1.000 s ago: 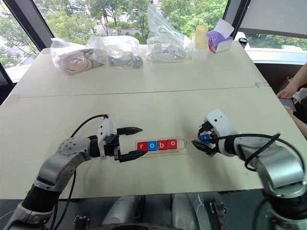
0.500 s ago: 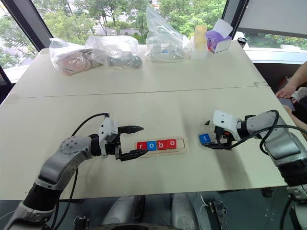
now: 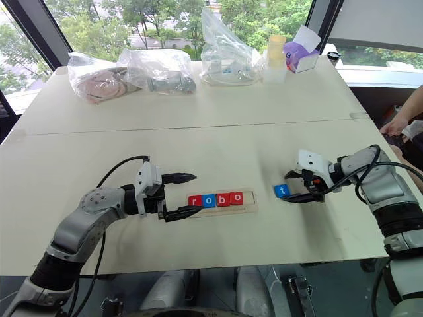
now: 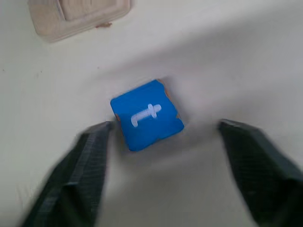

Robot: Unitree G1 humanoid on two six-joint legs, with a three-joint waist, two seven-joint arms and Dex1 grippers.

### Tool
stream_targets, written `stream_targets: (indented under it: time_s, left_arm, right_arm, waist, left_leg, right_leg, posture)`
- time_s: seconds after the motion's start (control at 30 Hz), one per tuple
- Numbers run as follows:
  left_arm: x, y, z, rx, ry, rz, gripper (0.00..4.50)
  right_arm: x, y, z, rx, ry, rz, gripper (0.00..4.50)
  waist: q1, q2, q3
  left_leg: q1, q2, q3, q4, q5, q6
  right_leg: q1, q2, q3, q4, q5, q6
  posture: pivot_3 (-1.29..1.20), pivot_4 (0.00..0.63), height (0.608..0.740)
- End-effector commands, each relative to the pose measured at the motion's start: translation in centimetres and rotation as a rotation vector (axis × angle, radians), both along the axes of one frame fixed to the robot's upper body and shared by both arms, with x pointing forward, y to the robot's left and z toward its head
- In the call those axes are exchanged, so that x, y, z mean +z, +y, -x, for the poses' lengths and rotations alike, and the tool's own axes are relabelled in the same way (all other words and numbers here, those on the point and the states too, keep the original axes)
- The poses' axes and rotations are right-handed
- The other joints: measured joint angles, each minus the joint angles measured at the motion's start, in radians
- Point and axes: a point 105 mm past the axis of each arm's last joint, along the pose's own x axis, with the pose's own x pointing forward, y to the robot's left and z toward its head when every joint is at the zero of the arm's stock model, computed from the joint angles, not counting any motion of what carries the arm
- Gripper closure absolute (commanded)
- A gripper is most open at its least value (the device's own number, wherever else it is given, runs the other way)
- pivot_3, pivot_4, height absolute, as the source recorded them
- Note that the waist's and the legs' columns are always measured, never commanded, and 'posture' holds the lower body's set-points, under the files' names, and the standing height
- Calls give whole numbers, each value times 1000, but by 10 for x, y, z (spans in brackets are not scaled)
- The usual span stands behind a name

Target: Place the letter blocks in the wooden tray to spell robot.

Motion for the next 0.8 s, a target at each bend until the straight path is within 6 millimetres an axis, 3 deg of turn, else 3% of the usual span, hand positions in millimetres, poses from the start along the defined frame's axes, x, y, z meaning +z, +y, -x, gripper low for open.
stream_targets:
  time_s: [0.03, 0.07, 0.17, 0.4, 0.6, 0.8]
  left_arm:
    - [11, 0, 2, -3, -39, 14, 0]
    - [11, 0, 2, -3, -39, 14, 0]
    - [11, 0, 2, -3, -38, 14, 0]
    - [11, 0, 2, 2, -39, 14, 0]
    - [12, 0, 1, 9, -41, 15, 0]
    - [12, -1, 1, 13, -41, 16, 0]
  right_arm:
    - [7, 6, -1, 20, -32, -14, 3013]
    - [6, 7, -1, 23, -37, -15, 3410]
    - [7, 11, -2, 29, -59, -18, 3391]
    - [28, 45, 11, 132, -87, -42, 3391]
    - [27, 64, 22, 156, -52, -31, 3391]
    - [18, 69, 25, 164, -37, -3, 3391]
  waist:
    - [1, 0, 0]
    - [1, 0, 0]
    - [0, 0, 0]
    - [1, 1, 0]
    - [4, 0, 0]
    - [2, 0, 0]
  left_leg:
    - [0, 0, 0, 0, 0, 0]
    - [0, 0, 0, 0, 0, 0]
    - [0, 0, 0, 0, 0, 0]
    - [0, 0, 0, 0, 0, 0]
    - [-1, 0, 0, 0, 0, 0]
    - [-1, 0, 0, 0, 0, 0]
  right_leg:
    - [0, 0, 0, 0, 0, 0]
    - [0, 0, 0, 0, 0, 0]
    - [0, 0, 0, 0, 0, 0]
    - [-1, 0, 0, 1, 0, 0]
    - [0, -1, 0, 0, 0, 0]
    - [-1, -1, 0, 0, 0, 0]
  posture:
    - [0, 150, 740]
    - [0, 150, 740]
    - [0, 150, 740]
    - [0, 150, 740]
    - [0, 150, 740]
    - [0, 150, 740]
